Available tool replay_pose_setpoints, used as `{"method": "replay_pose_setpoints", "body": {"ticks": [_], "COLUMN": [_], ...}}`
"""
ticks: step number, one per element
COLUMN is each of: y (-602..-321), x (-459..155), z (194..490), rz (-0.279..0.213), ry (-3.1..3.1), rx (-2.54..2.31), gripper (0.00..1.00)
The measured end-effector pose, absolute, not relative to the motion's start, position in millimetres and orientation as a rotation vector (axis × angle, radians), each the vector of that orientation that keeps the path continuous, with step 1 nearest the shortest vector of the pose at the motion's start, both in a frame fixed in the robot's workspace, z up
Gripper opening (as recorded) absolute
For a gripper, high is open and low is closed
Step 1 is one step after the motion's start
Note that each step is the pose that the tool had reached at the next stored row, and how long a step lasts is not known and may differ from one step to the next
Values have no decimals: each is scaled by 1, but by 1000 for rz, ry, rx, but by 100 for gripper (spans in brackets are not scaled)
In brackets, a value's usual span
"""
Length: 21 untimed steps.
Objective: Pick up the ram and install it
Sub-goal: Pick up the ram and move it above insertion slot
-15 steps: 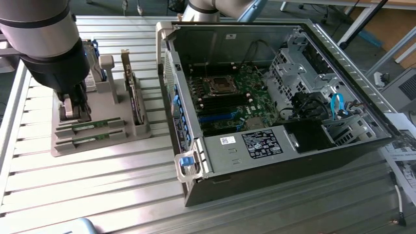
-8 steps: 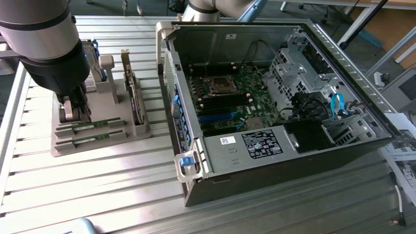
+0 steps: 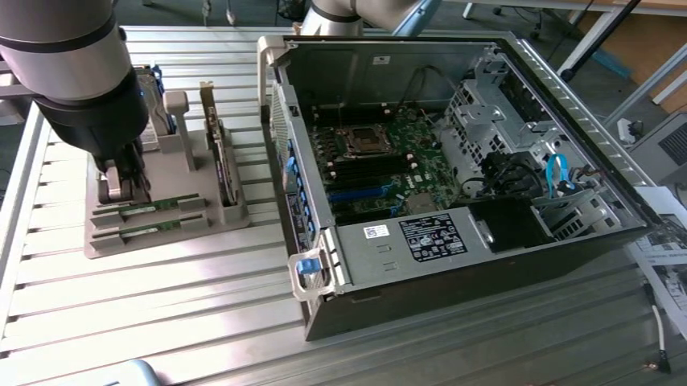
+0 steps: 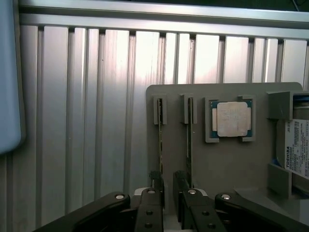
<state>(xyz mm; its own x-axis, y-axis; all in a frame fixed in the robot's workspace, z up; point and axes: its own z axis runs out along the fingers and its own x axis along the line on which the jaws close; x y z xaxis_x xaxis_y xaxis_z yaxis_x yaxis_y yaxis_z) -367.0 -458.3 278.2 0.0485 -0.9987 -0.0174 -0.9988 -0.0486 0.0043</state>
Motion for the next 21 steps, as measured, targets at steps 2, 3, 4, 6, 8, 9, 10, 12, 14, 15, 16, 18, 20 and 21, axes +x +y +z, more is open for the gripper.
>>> {"method": "replay_pose_setpoints", "body": {"ticks": [2,3,4,6,8,9,10,12,14,15,16,18,20,21], "y": [-458,-458,-458,-458,-458,-458,-458,-458,-458,-458,-458,-458,-458,-458], "x": [-367,-367,-367,-367,-367,-367,-367,-367,-367,-367,-367,-367,-367,-367], "z": [277,276,275,274,273,272,272,271,270,269,269,268,267,266], "rz": [24,24,24,24,24,24,24,24,24,24,24,24,24,24], "ry": [2161,2161,2161,2161,2161,2161,2161,2161,2161,2161,2161,2161,2161,2161], "rx": [-2268,-2268,-2268,-2268,-2268,-2268,-2268,-2268,-2268,-2268,-2268,-2268,-2268,-2268], "gripper": [24,24,24,24,24,24,24,24,24,24,24,24,24,24]}}
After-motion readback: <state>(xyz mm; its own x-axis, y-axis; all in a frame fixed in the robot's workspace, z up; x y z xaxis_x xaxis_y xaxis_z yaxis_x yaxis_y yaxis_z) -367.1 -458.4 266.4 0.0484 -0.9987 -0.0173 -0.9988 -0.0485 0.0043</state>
